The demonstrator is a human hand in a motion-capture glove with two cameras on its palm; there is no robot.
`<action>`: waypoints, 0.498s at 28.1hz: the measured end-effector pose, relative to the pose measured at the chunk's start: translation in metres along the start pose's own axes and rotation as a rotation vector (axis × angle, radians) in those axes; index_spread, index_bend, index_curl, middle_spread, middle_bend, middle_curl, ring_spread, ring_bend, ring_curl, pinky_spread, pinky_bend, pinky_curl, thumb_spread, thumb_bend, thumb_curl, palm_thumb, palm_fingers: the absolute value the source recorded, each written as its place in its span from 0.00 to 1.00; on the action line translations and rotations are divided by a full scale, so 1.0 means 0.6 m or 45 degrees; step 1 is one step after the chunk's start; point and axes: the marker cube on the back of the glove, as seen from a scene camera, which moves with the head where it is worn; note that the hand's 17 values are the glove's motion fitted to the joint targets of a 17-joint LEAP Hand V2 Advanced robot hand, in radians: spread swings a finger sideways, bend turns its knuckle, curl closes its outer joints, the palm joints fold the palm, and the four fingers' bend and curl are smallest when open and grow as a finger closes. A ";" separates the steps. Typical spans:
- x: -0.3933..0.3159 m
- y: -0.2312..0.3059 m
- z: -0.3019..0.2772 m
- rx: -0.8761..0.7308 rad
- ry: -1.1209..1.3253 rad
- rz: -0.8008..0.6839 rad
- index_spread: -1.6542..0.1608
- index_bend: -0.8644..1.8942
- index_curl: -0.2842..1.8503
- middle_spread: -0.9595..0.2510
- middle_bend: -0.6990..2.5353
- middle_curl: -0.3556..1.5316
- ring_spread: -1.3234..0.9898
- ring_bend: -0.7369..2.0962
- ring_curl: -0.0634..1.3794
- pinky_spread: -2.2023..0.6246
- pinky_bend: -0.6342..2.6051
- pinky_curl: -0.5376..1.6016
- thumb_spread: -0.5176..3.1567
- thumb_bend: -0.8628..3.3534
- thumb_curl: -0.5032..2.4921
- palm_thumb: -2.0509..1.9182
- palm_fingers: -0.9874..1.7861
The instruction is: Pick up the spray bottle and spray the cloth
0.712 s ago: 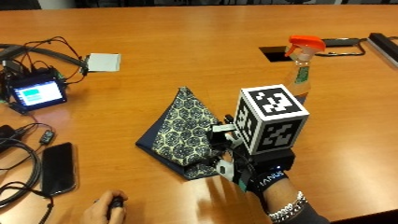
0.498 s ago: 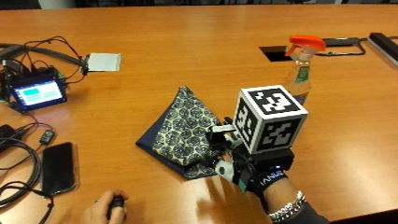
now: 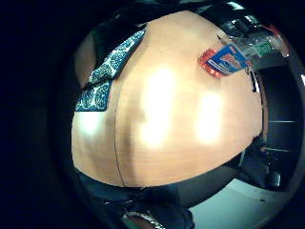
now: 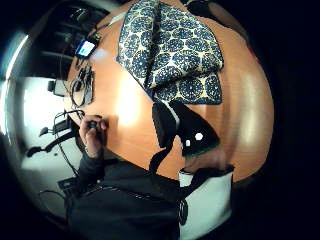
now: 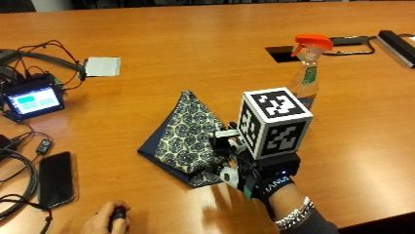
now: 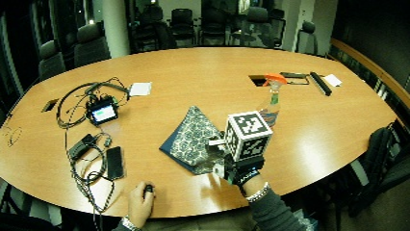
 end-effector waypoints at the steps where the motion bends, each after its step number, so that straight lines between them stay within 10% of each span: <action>1: 0.002 -0.001 0.000 -0.002 0.001 0.004 0.68 0.41 0.25 0.76 0.27 0.28 0.56 0.35 0.16 0.87 0.29 0.35 0.43 0.25 0.22 0.64 0.49; 14: 0.112 -0.027 -0.025 0.078 -0.052 0.269 0.67 0.39 0.27 0.76 0.27 0.30 0.56 0.35 0.19 0.88 0.28 0.37 0.45 0.23 0.23 0.65 0.50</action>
